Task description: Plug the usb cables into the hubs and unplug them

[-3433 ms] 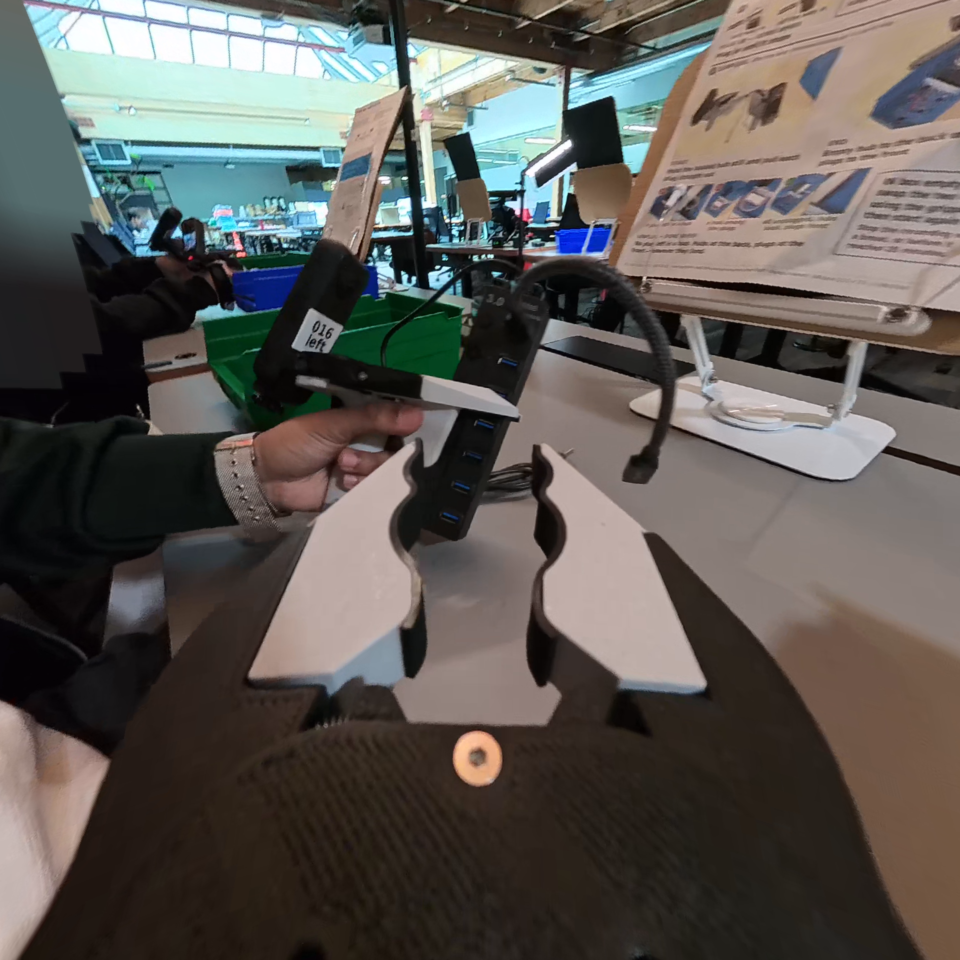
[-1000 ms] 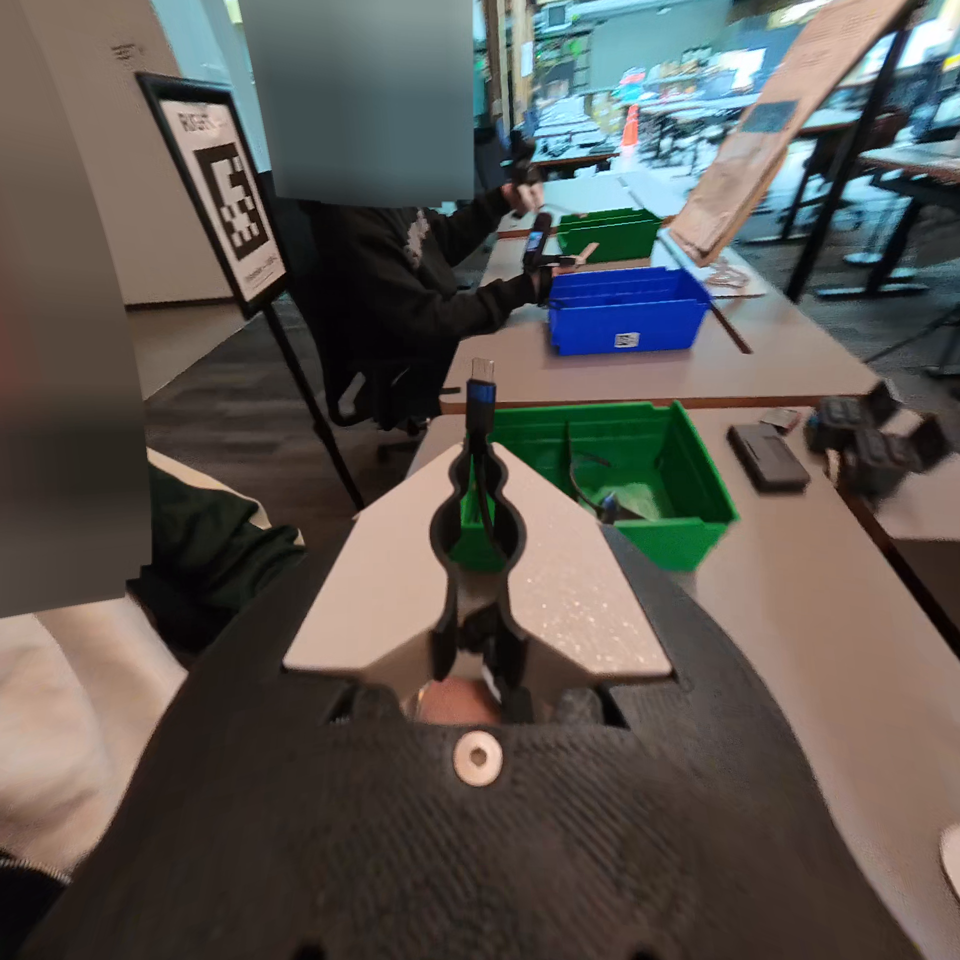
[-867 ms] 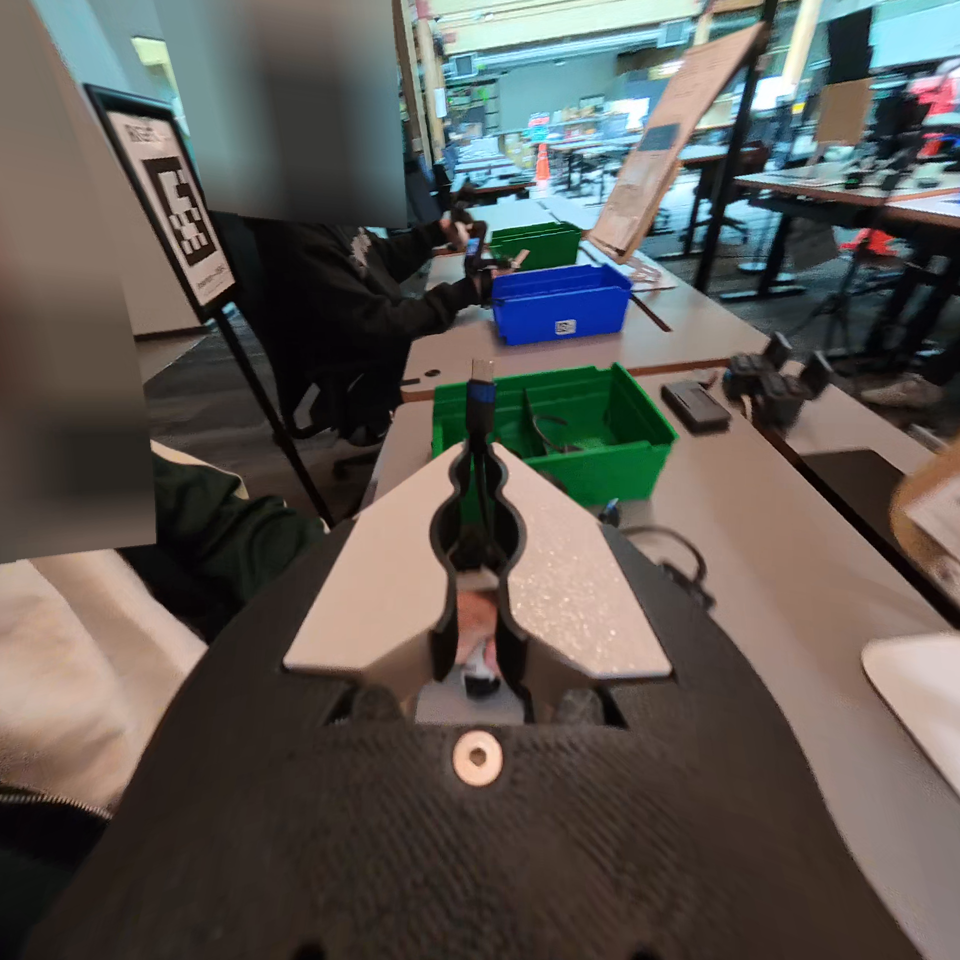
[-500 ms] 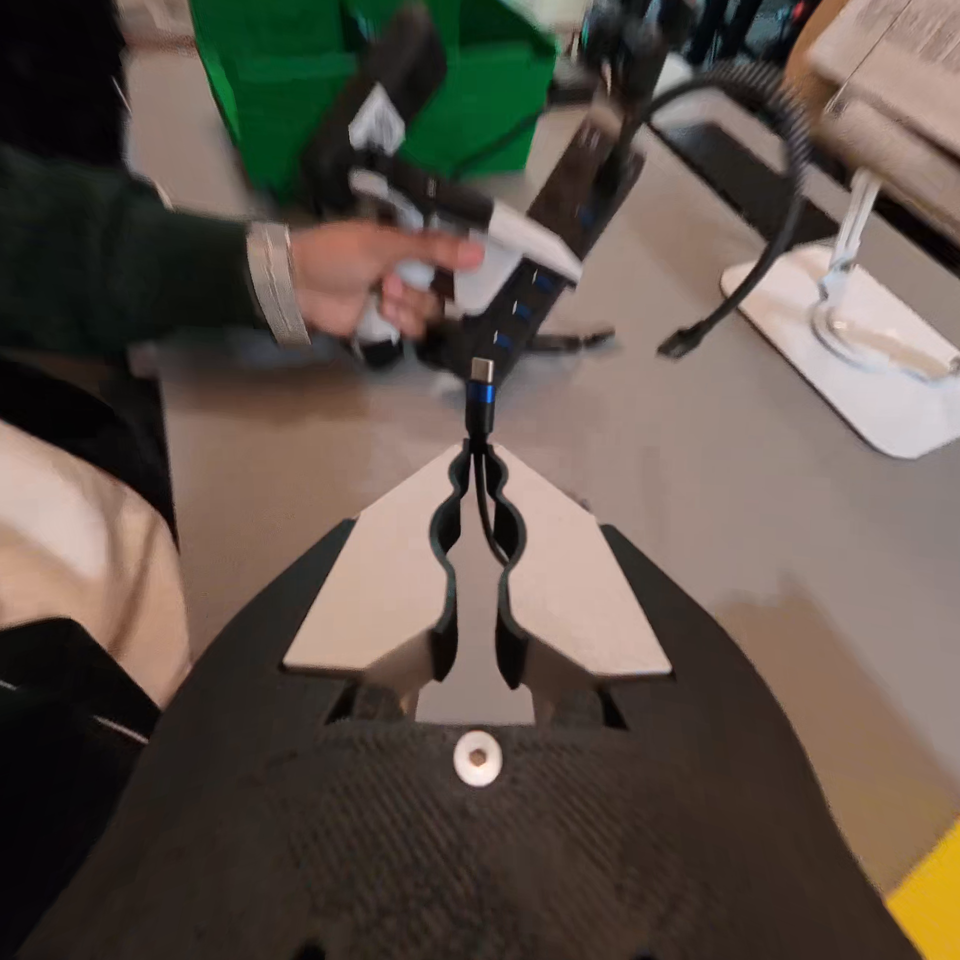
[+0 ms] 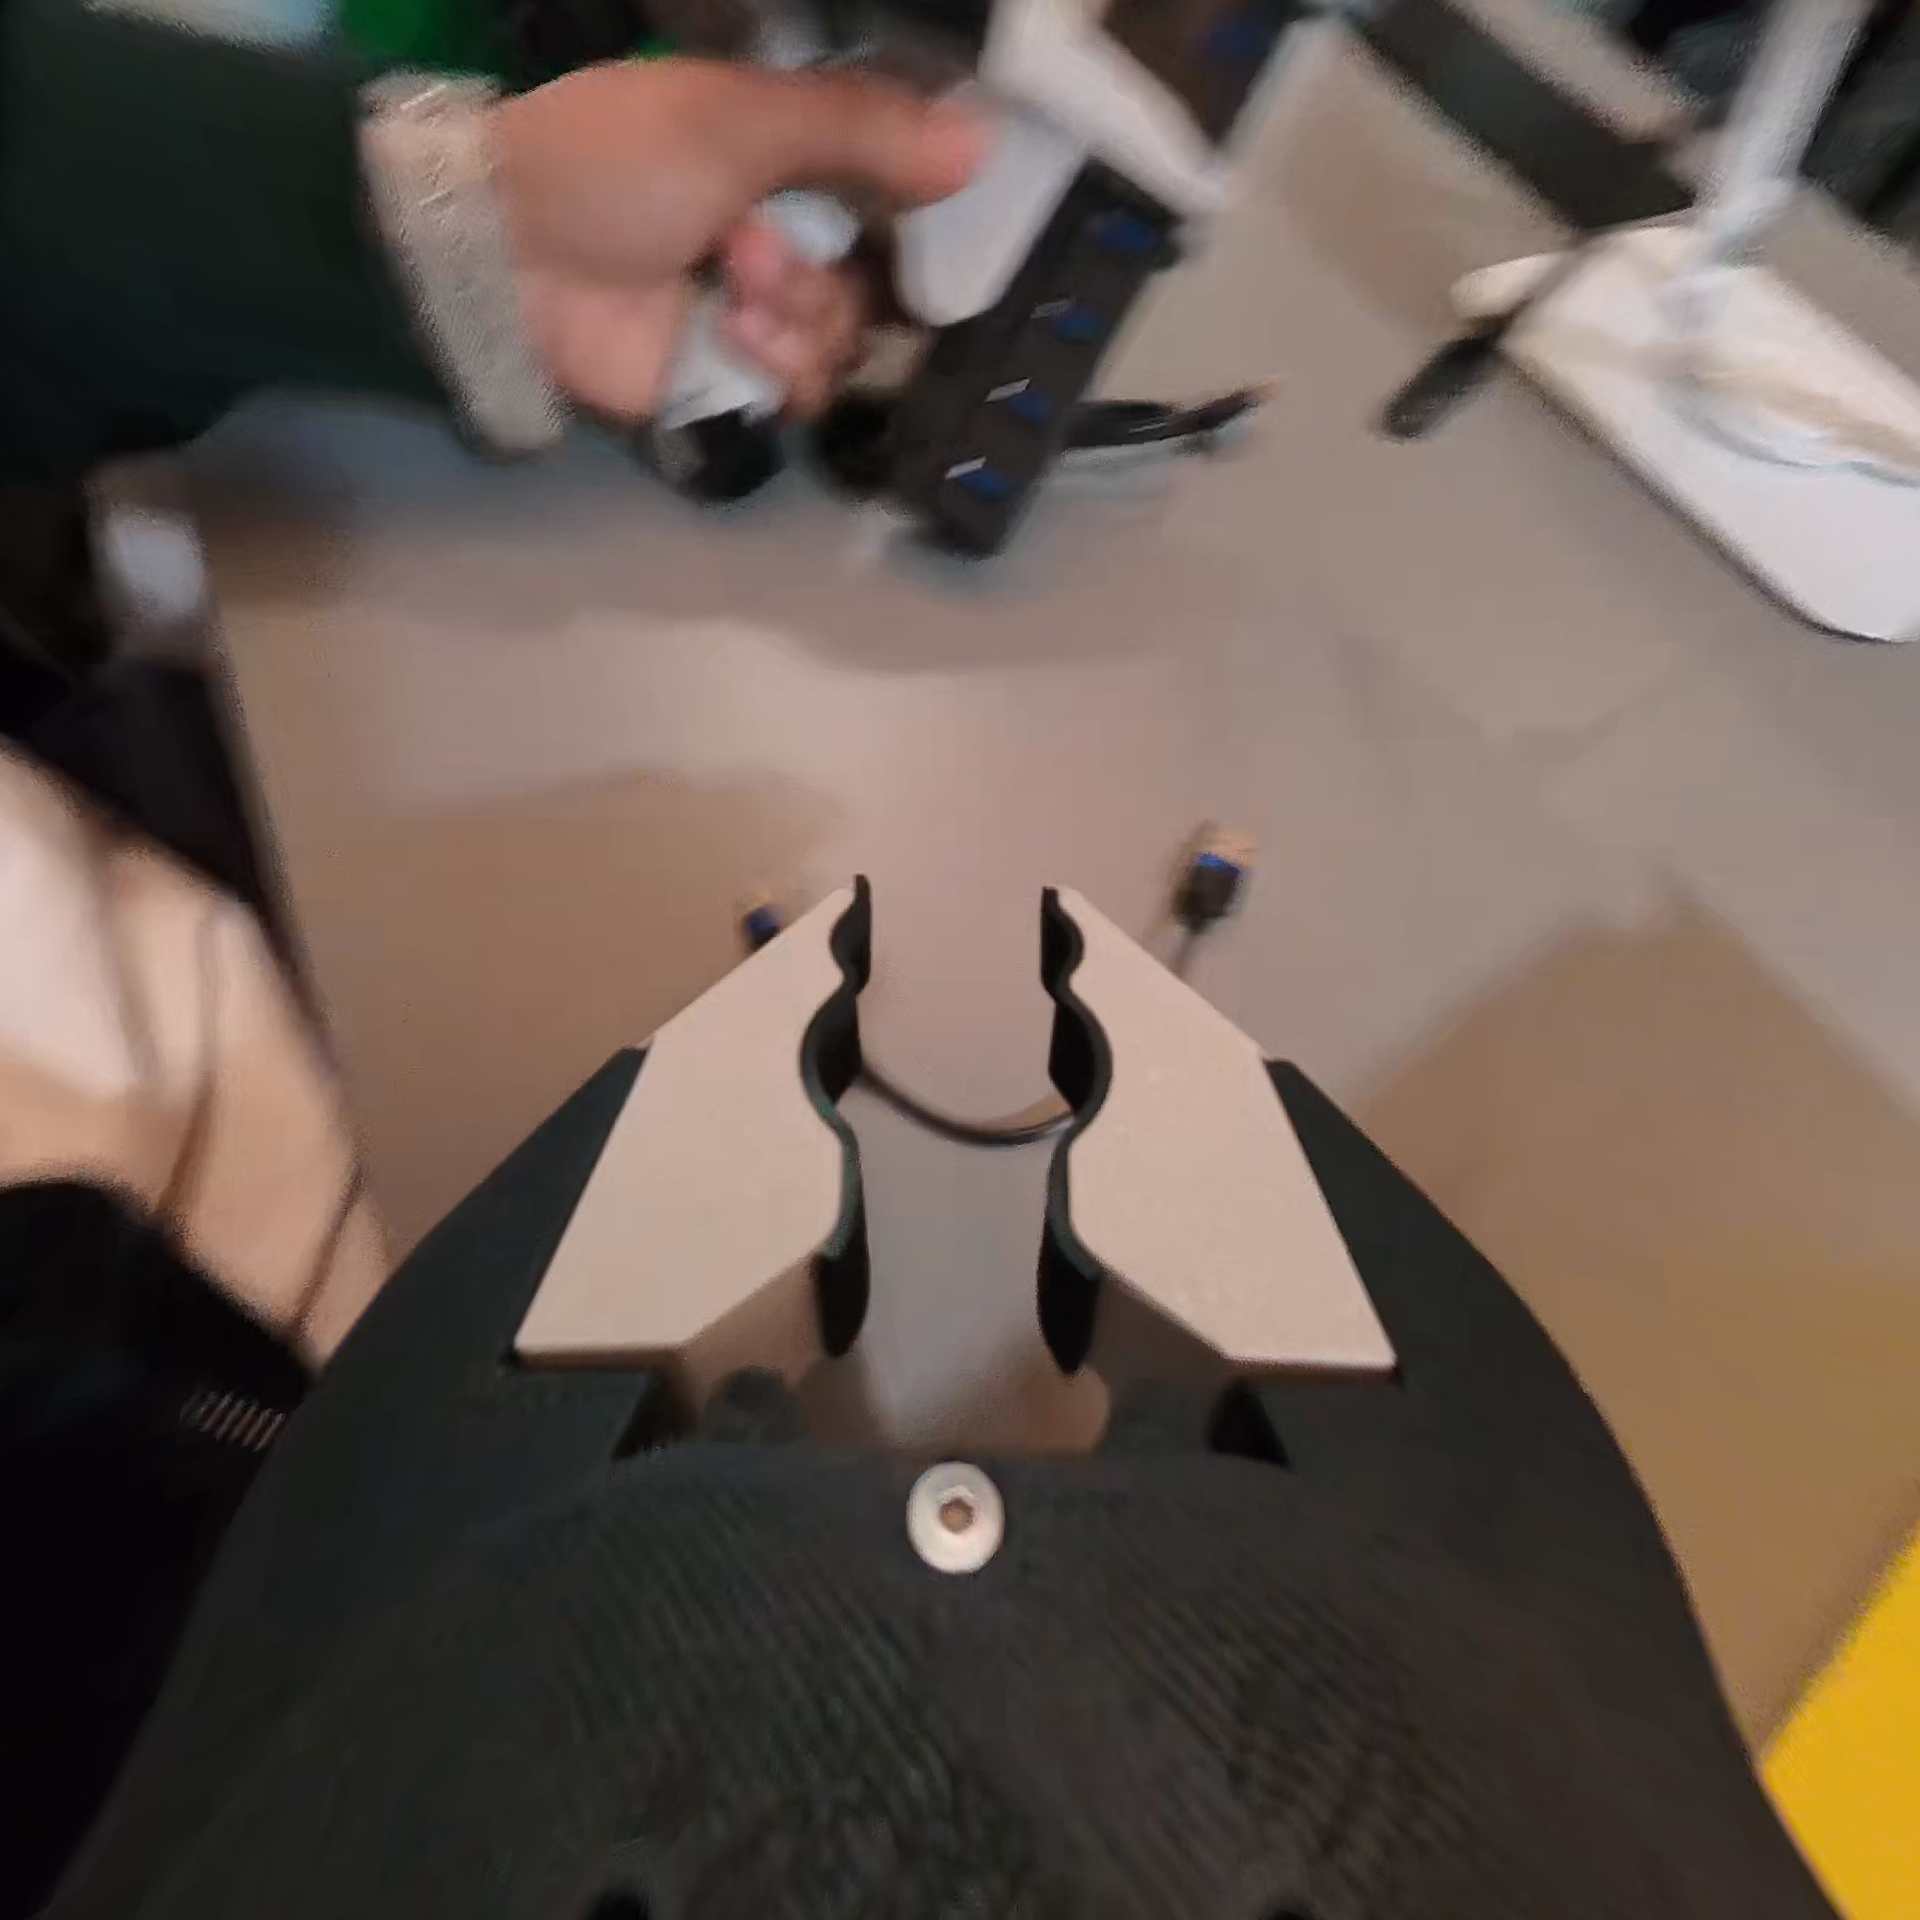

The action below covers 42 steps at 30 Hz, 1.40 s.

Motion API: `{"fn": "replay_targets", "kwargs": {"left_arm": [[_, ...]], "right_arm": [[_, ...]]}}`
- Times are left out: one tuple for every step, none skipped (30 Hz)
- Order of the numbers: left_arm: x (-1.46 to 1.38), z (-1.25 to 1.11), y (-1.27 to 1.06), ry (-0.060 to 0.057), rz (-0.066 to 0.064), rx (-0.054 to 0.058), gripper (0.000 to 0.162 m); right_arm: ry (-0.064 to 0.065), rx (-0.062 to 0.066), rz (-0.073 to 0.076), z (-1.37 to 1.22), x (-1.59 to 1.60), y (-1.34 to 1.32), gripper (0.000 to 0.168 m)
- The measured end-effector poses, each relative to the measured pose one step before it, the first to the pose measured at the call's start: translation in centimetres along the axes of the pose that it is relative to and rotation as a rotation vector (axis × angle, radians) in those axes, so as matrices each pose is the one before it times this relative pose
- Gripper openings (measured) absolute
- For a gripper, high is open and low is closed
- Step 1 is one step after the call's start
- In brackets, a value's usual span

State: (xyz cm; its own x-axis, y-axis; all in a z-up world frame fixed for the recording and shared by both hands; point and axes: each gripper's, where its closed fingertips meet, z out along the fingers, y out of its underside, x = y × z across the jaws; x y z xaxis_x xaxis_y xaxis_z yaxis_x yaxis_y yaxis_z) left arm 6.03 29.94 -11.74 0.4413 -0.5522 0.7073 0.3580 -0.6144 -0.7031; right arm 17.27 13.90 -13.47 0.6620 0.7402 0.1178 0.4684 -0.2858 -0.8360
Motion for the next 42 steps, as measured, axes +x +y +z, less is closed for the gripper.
{"fn": "replay_targets", "kwargs": {"left_arm": [[0.005,0.046,0.044,0.0000,0.0008,-0.0029,0.021],[0.011,0.040,0.045,0.0008,-0.0007,-0.0041,0.021],[-0.008,0.023,0.033,-0.0005,-0.0006,-0.0020,0.021],[0.012,-0.012,-0.015,0.0002,0.0006,0.0012,0.021],[0.033,-0.032,-0.025,0.0017,0.0009,0.0023,0.021],[0.021,-0.034,-0.026,0.0005,0.0010,0.0028,0.020],[0.015,-0.023,-0.017,0.0004,0.0009,0.0015,0.021],[0.022,0.002,0.007,0.0010,0.0004,-0.0008,0.021],[0.009,0.013,0.010,0.0001,0.0005,-0.0011,0.021],[0.012,0.000,0.006,0.0002,0.0010,-0.0002,0.021],[0.022,-0.003,0.007,0.0006,0.0013,0.0001,0.021],[0.043,-0.012,0.011,0.0013,0.0015,-0.0003,0.021],[0.046,-0.013,0.009,0.0012,0.0017,0.0003,0.021],[0.072,-0.009,0.008,0.0020,0.0020,0.0006,0.021],[0.085,0.006,0.045,0.0027,0.0024,-0.0008,0.021],[0.103,0.022,0.057,0.0025,0.0033,-0.0019,0.021],[0.114,0.019,0.065,0.0024,0.0047,-0.0019,0.021],[0.114,0.018,0.054,0.0020,0.0058,-0.0013,0.021],[0.128,0.020,0.065,0.0024,0.0060,-0.0014,0.021],[0.130,0.024,0.061,0.0030,0.0061,-0.0017,0.021],[0.123,0.015,0.047,0.0021,0.0066,-0.0010,0.021],[0.109,0.009,0.038,0.0012,0.0061,-0.0007,0.021],[0.090,0.017,0.033,0.0017,0.0048,-0.0008,0.021],[0.083,0.023,0.043,0.0019,0.0036,-0.0009,0.021],[0.083,0.007,0.028,0.0018,0.0031,-0.0009,0.021],[0.076,0.012,0.026,0.0020,0.0035,-0.0002,0.021],[0.092,-0.003,0.017,0.0023,0.0037,0.0005,0.021],[0.092,0.021,0.019,0.0025,0.0038,-0.0001,0.021],[0.097,0.015,0.032,0.0028,0.0036,-0.0010,0.021],[0.087,0.023,0.025,0.0029,0.0034,-0.0014,0.021],[0.085,0.015,0.031,0.0033,0.0030,-0.0015,0.021],[0.071,0.021,0.028,0.0042,0.0016,-0.0017,0.021],[0.044,0.008,0.009,0.0033,-0.0001,-0.0009,0.021],[-0.007,-0.005,-0.005,0.0011,-0.0017,0.0002,0.021],[-0.024,-0.008,-0.010,0.0001,-0.0027,0.0009,0.021],[-0.014,-0.002,-0.016,0.0011,-0.0031,0.0009,0.021],[-0.013,-0.013,-0.016,0.0015,-0.0031,0.0006,0.021],[-0.018,-0.004,-0.014,0.0011,-0.0025,0.0007,0.021],[-0.001,0.000,0.001,0.0009,-0.0014,0.0003,0.021],[0.015,-0.002,0.004,0.0009,-0.0002,-0.0003,0.021],[0.012,0.005,0.003,0.0005,0.0008,-0.0005,0.021],[0.012,0.011,0.009,0.0004,0.0012,-0.0008,0.021]], "right_arm": [[0.1023,0.0062,0.0506,0.218,1.950,-0.215,0.028],[0.0858,-0.0121,0.0470,0.465,1.595,0.047,0.025],[0.0491,-0.0300,0.0359,0.658,0.928,0.317,0.024],[0.0244,-0.0405,0.0231,0.745,0.474,0.468,0.025],[0.0132,-0.0388,0.0153,0.764,0.250,0.488,0.027],[-0.0048,-0.0307,0.0133,0.742,-0.060,0.398,0.027],[-0.0190,-0.0248,0.0151,0.715,-0.293,0.319,0.027],[-0.0239,-0.0226,0.0138,0.672,-0.387,0.279,0.027],[-0.0197,-0.0227,0.0073,0.611,-0.323,0.297,0.026],[-0.0044,-0.0144,0.0007,0.497,-0.068,0.178,0.024],[0.0036,-0.0014,-0.0024,0.235,0.091,-0.019,0.020],[-0.0035,-0.0003,-0.0053,0.042,0.013,-0.063,0.010],[-0.0216,0.0127,-0.0114,-0.095,-0.275,-0.229,0.005],[-0.0468,0.0523,-0.0167,-0.351,-0.712,-0.733,0.005],[-0.0639,0.0905,-0.0154,-0.634,-1.029,-1.273,0.005],[-0.0666,0.1098,-0.0095,-0.840,-1.104,-1.646,0.004],[-0.0698,0.1141,-0.0104,-0.932,-1.210,-1.852,0.004],[-0.0745,0.1101,-0.0154,-0.926,-1.364,-1.930,0.004],[-0.0704,0.0988,-0.0160,-0.828,-1.388,-1.859,0.004],[-0.0518,0.0799,-0.0090,-0.654,-1.122,-1.619,0.004],[-0.0311,0.0598,-0.0021,-0.526,-0.790,-1.295,0.004],[-0.0195,0.0433,-0.0022,-0.436,-0.591,-0.980,0.004],[-0.0103,0.0272,-0.0061,-0.370,-0.421,-0.670,0.004],[-0.0041,0.0141,-0.0113,-0.299,-0.313,-0.422,0.004],[-0.0010,0.0055,-0.0128,-0.253,-0.210,-0.246,0.004],[0.0015,0.0016,-0.0095,-0.203,-0.112,-0.153,0.004],[0.0007,0.0024,-0.0046,-0.150,-0.047,-0.135,0.004],[-0.0005,0.0027,0.0009,-0.105,0.000,-0.109,0.004],[-0.0005,0.0046,0.0037,-0.078,0.030,-0.115,0.004],[-0.0004,0.0054,0.0047,-0.048,0.032,-0.085,0.004],[-0.0004,0.0014,0.0060,-0.013,0.056,-0.015,0.004],[-0.0006,-0.0023,0.0057,0.006,0.042,0.081,0.004],[0.0007,-0.0053,0.0048,0.030,0.052,0.158,0.004],[0.0017,-0.0080,0.0040,0.041,0.066,0.208,0.004],[0.0018,-0.0077,0.0038,0.053,0.064,0.204,0.004],[0.0003,-0.0068,0.0049,0.048,0.032,0.169,0.004],[-0.0011,-0.0065,0.0056,0.064,0.011,0.164,0.004],[-0.0002,-0.0050,0.0046,0.058,0.017,0.122,0.004],[0.0013,-0.0052,0.0035,0.042,0.020,0.125,0.004],[0.0018,-0.0069,0.0018,0.048,0.028,0.140,0.004],[0.0016,-0.0064,-0.0006,0.033,0.008,0.134,0.004],[0.0011,-0.0046,-0.0005,0.038,0.005,0.097,0.004]]}}
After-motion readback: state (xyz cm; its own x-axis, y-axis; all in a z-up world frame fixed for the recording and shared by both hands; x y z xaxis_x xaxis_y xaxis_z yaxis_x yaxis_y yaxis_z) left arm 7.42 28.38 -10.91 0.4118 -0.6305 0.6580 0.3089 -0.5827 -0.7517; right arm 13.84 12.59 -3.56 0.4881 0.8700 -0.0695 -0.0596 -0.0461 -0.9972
